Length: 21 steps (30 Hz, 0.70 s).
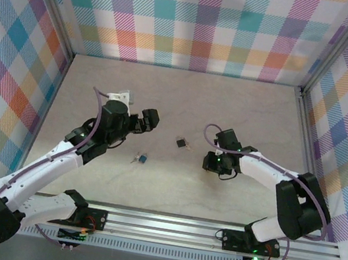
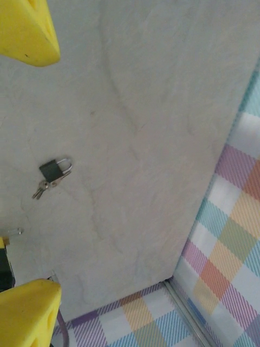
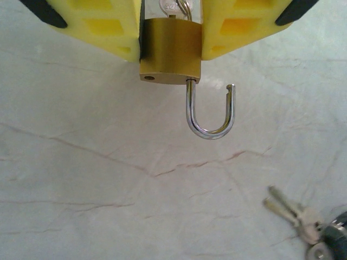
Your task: Lock with the key
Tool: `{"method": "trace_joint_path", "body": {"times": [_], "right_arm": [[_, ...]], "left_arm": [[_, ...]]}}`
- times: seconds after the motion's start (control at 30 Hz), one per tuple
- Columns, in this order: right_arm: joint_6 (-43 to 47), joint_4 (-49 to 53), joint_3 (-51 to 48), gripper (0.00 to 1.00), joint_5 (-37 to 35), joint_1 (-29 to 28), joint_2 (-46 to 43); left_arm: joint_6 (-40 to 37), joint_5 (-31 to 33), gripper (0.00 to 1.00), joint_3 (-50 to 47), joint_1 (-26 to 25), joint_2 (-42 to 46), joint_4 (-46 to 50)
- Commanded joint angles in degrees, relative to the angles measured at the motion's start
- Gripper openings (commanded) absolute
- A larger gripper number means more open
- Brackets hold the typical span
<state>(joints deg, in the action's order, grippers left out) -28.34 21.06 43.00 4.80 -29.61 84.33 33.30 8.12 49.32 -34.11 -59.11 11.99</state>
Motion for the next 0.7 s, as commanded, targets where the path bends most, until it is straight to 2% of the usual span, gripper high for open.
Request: {"method": "trace_joint_path", "body": {"times": [0.0, 0.27, 0.67], "right_arm": [[2.02, -3.08, -0.86, 0.27, 2.48, -1.56, -2.04], [3.65, -6.24, -2.07, 0.27, 3.12, -4.64, -4.07], [4.72, -9.86, -4.05, 0.27, 3.96, -6.07, -7.14]], "left_arm": [[8.1, -3.55, 1.0, -3.0, -0.94, -2.22, -3.86], [13.32, -5.38, 1.0, -5.36, -3.61, -8.67, -11.04], [17.49, -9.19, 1.0, -5.23, -7.35, -18.97, -20.53]]}}
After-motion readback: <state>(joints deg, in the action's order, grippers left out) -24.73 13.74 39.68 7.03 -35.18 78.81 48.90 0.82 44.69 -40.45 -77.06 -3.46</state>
